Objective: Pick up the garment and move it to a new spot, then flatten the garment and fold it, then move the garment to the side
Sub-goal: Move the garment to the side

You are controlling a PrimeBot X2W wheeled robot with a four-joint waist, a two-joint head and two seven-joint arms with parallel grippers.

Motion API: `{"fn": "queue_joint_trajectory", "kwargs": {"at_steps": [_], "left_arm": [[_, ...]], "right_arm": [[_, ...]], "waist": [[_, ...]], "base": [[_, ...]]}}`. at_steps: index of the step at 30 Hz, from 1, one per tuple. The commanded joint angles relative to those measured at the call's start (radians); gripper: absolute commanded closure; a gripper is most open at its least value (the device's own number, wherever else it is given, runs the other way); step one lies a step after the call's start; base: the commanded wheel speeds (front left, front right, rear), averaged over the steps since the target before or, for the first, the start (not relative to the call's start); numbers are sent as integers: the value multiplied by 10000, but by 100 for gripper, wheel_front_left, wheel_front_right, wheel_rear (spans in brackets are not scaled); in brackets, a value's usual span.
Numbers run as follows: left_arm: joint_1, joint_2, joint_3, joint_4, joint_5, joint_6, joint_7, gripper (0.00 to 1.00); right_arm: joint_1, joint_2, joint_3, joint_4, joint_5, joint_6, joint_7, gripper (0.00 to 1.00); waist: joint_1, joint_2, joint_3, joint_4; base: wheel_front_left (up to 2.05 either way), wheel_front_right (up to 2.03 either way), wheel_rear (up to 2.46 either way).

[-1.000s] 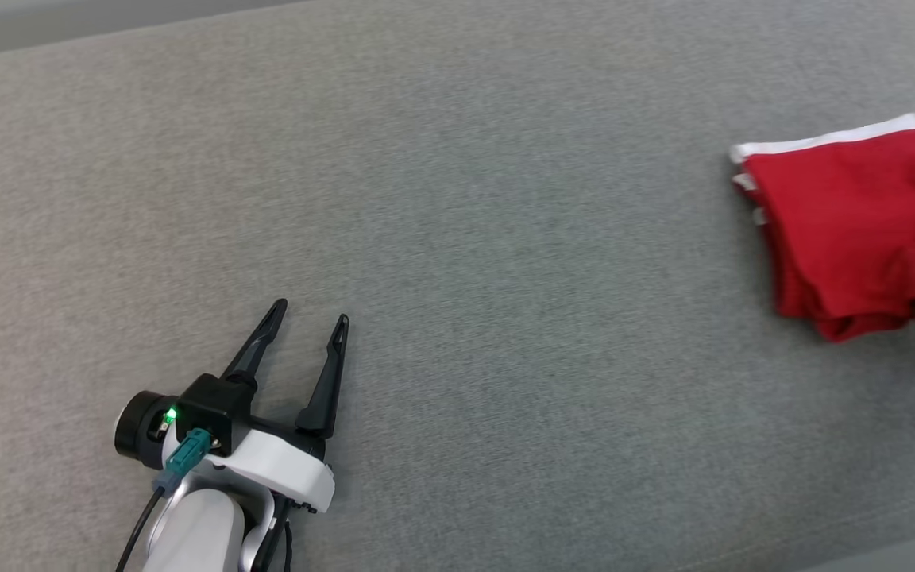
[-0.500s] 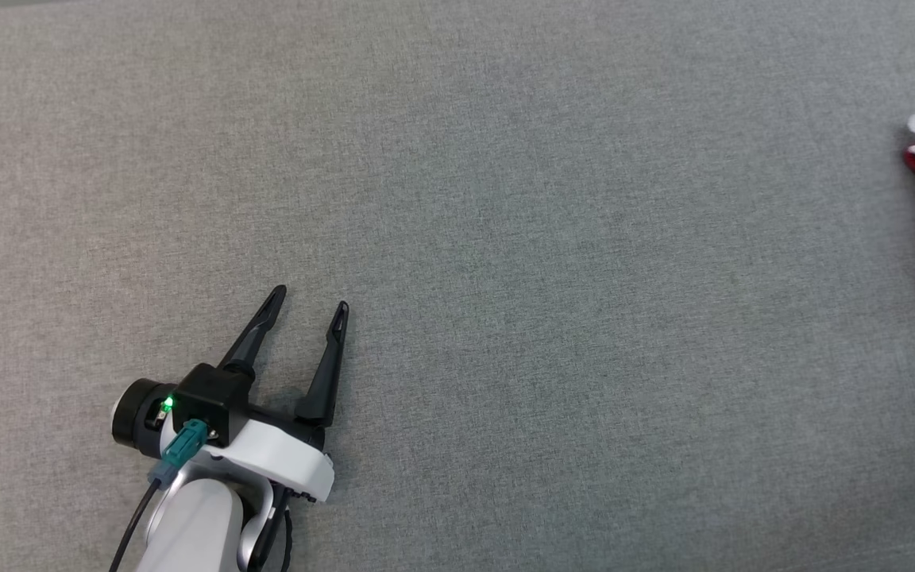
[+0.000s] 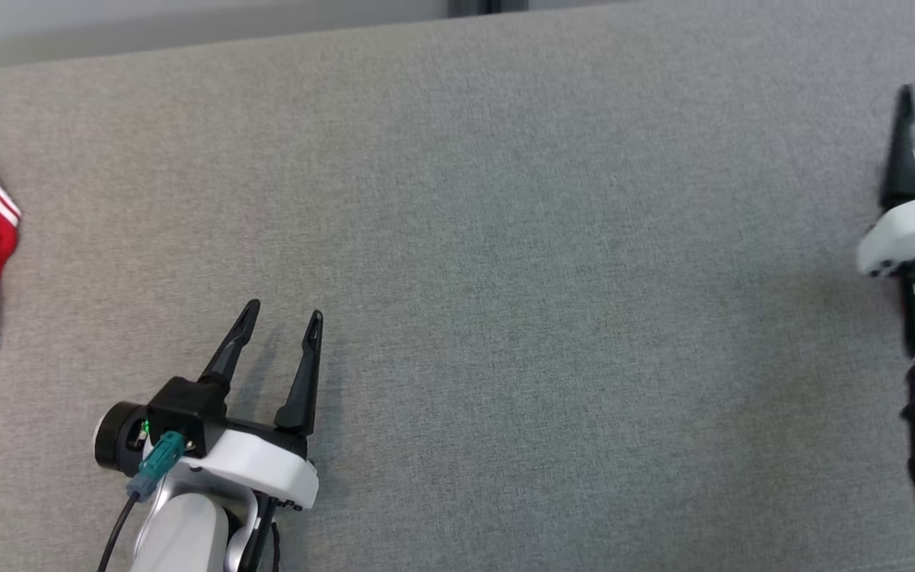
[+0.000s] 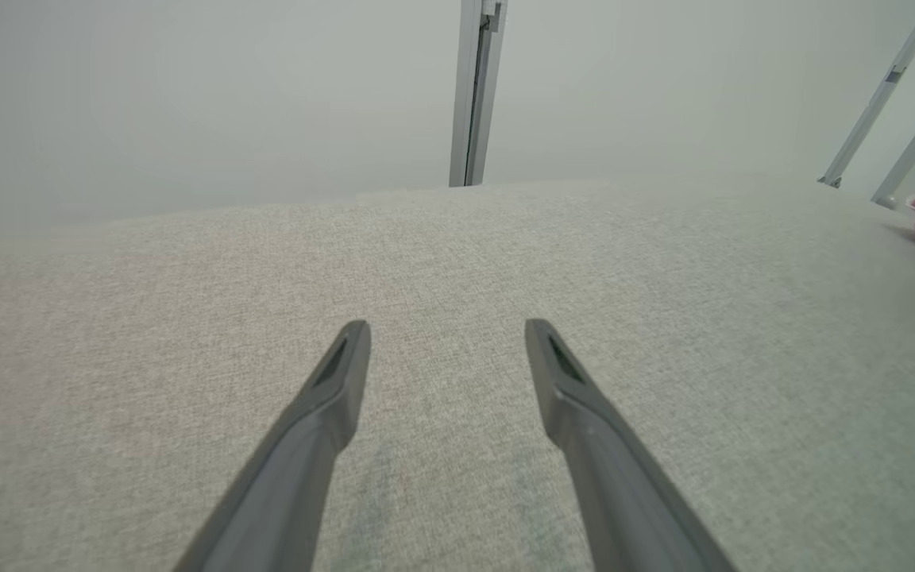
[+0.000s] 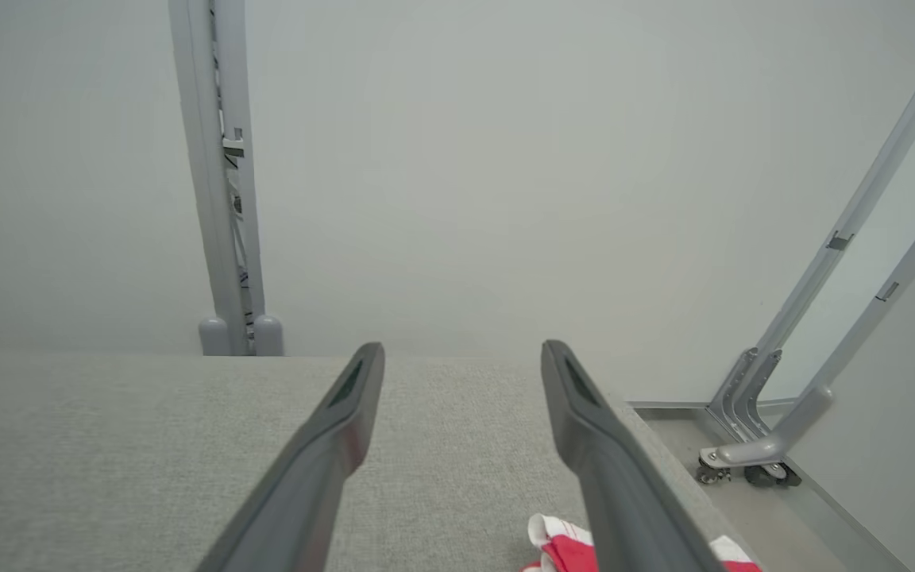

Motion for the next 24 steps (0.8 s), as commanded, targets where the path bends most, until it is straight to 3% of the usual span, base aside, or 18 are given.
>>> {"fn": "queue_joint_trajectory", "kwargs": {"at_steps": [1, 10, 24], "left_arm": [[155, 32, 49, 21, -106, 80, -3, 0], [657, 32, -27, 127, -557, 451, -3, 0], [1689, 29, 449, 265, -653, 905, -3, 0]], "right_arm": [[405, 28, 321, -303, 301, -2, -42, 0], [2566, 451, 1926, -1490, 1814, -2, -46, 0], [5155, 605, 2881, -2176, 2850, -2, -47, 0]], "waist": [[0, 0, -257, 155], [0, 0, -1187, 887], [0, 0, -2504, 1536]], "base": [[0, 0, 0], [0, 0, 0], [0, 0, 0]]}}
